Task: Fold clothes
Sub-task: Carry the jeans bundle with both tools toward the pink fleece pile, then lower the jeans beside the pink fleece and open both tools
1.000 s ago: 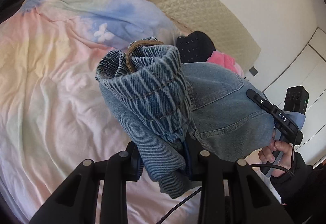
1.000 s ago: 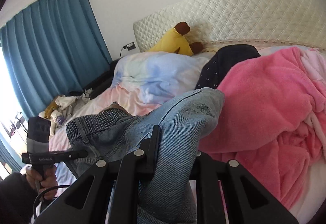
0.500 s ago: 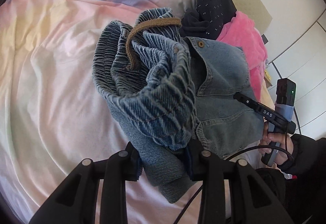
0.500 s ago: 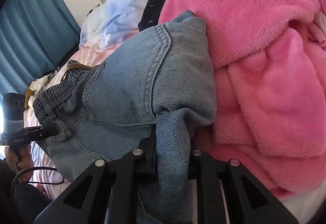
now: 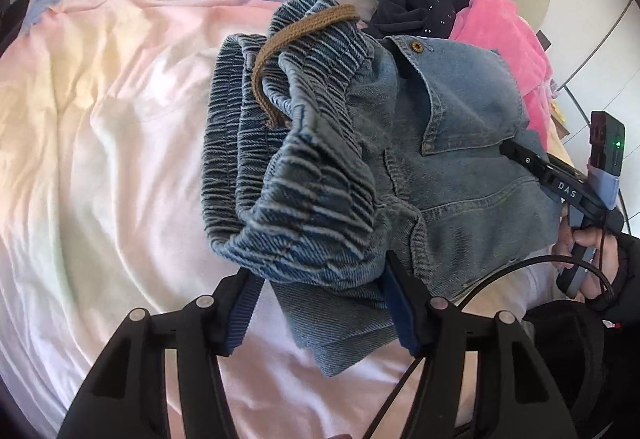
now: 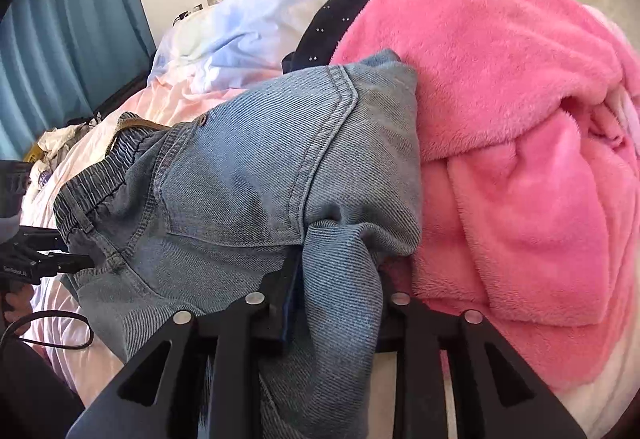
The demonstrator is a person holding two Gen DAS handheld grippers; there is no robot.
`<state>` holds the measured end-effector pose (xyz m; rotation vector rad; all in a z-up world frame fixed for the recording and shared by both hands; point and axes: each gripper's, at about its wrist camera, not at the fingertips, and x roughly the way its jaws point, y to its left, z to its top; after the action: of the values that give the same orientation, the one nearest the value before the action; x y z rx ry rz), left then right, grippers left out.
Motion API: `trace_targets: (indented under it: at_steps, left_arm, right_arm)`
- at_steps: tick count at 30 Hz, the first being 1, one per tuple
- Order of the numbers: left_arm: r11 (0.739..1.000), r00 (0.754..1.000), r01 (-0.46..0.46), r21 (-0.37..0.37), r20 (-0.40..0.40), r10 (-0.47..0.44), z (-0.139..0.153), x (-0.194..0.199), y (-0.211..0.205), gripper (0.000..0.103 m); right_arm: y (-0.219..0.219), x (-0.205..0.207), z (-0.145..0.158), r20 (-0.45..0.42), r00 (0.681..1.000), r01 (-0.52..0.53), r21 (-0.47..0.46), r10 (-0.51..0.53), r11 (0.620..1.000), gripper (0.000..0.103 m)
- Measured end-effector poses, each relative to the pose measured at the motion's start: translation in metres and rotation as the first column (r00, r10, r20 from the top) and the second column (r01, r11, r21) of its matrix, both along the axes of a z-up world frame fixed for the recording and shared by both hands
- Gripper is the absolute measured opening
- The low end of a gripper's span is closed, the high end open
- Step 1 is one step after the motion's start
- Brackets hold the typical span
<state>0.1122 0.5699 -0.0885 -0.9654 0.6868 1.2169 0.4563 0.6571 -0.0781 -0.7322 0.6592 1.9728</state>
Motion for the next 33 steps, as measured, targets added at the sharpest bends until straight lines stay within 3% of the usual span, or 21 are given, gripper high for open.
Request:
trace_targets:
  at_steps: [3, 5, 9, 12, 15, 22, 25, 33]
  left_arm:
    - [0.999, 0.998, -0.035, 0.016, -0.049, 0.036, 0.018, 0.000, -0.015, 0.061]
    - [0.998, 0.996, -0.064, 0.029, -0.065, 0.065, 0.029, -0.002, -0.027, 0.061]
    - [0.984, 0.982, -0.153, 0.090, -0.102, 0.162, 0.053, -0.010, -0.055, 0.061]
    - [0.957, 0.966, -0.249, 0.147, -0.029, 0.256, 0.074, -0.023, -0.080, 0.061]
    - [0.920, 0.940, -0.330, 0.213, -0.014, 0.340, 0.091, -0.029, -0.107, 0.061]
    - [0.806, 0.835, -0.502, 0.314, -0.070, 0.547, 0.127, -0.045, -0.168, 0.061]
    - [0.760, 0.796, -0.553, 0.342, -0.053, 0.603, 0.142, -0.054, -0.197, 0.061]
    - [0.636, 0.675, -0.654, 0.409, -0.063, 0.735, 0.175, -0.066, -0.268, 0.061]
  right_arm:
    - [-0.009, 0.007, 0.013, -0.027, 1.000, -0.002, 0.027, 0.003, 1.000, 0.065]
    - [-0.016, 0.010, 0.023, -0.040, 0.999, -0.001, 0.051, 0.003, 0.999, 0.075]
    - [-0.021, 0.004, 0.045, -0.054, 0.998, -0.007, 0.120, 0.014, 0.993, 0.077]
    - [-0.021, -0.009, 0.065, -0.103, 0.994, -0.025, 0.148, 0.041, 0.989, 0.077]
    - [-0.026, -0.022, 0.078, -0.136, 0.987, -0.060, 0.145, 0.080, 0.988, 0.077]
    - [-0.044, -0.071, 0.106, -0.186, 0.963, -0.172, 0.145, 0.197, 0.974, 0.077]
    - [-0.055, -0.102, 0.120, -0.194, 0.946, -0.236, 0.143, 0.261, 0.961, 0.077]
    - [-0.114, -0.179, 0.162, -0.193, 0.864, -0.426, 0.213, 0.465, 0.879, 0.077]
